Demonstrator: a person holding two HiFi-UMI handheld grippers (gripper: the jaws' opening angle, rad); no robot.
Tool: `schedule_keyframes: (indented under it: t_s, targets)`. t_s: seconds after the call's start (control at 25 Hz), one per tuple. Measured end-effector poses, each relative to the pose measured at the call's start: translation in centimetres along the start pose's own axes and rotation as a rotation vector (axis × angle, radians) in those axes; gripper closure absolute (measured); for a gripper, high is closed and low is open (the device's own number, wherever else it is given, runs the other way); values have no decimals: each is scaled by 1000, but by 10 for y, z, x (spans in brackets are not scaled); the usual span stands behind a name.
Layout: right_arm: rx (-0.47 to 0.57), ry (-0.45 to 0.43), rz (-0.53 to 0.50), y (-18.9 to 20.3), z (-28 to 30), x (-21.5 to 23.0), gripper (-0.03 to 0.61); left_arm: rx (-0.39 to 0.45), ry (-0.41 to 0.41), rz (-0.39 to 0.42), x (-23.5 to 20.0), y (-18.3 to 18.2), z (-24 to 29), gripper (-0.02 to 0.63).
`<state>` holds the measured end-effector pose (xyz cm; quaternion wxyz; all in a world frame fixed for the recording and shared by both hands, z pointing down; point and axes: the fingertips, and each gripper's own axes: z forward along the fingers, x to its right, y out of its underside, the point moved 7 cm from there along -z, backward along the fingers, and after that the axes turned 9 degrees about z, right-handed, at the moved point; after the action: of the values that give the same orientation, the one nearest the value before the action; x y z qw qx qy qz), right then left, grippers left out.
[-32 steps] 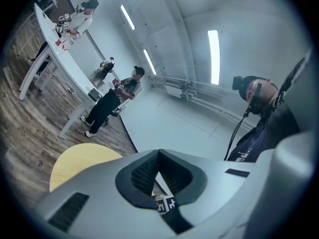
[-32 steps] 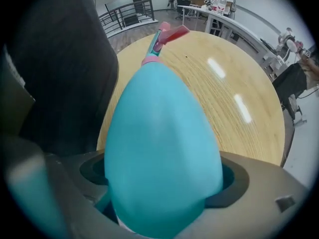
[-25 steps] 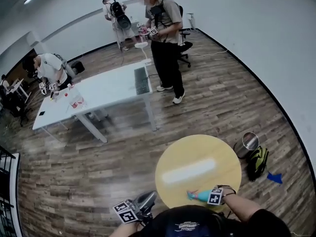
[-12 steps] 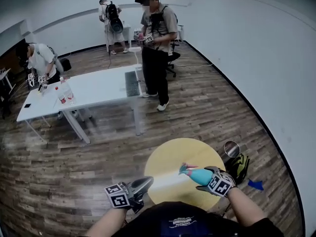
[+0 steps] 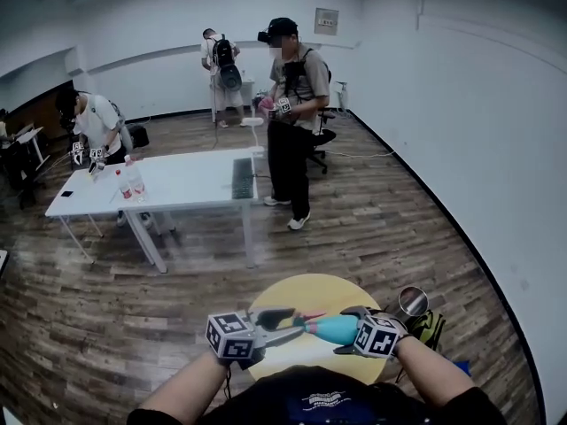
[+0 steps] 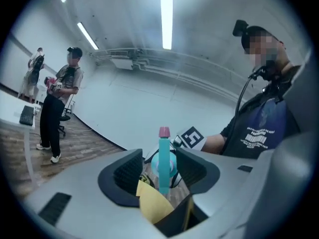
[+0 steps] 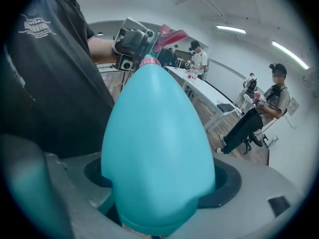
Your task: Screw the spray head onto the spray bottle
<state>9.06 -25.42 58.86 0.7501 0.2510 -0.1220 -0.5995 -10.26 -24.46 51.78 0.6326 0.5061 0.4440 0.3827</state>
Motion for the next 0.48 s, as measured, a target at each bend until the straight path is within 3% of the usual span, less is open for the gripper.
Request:
schedule_keyframes:
  t_s: [0.08, 0.16, 0.32, 0.48]
  targets:
    - [4, -26, -24, 1, -6, -1, 118, -70, 20, 105, 11, 0, 15, 400]
    - [13, -64, -41, 2, -8, -2, 118, -93, 62, 219, 23, -3, 21, 485]
    - [69, -202, -35, -1, -10, -18, 120, -86, 152, 421, 44, -14, 17, 465]
    - [75, -257, -37, -1, -7, -27, 121, -172, 186, 608, 54, -15, 16, 447]
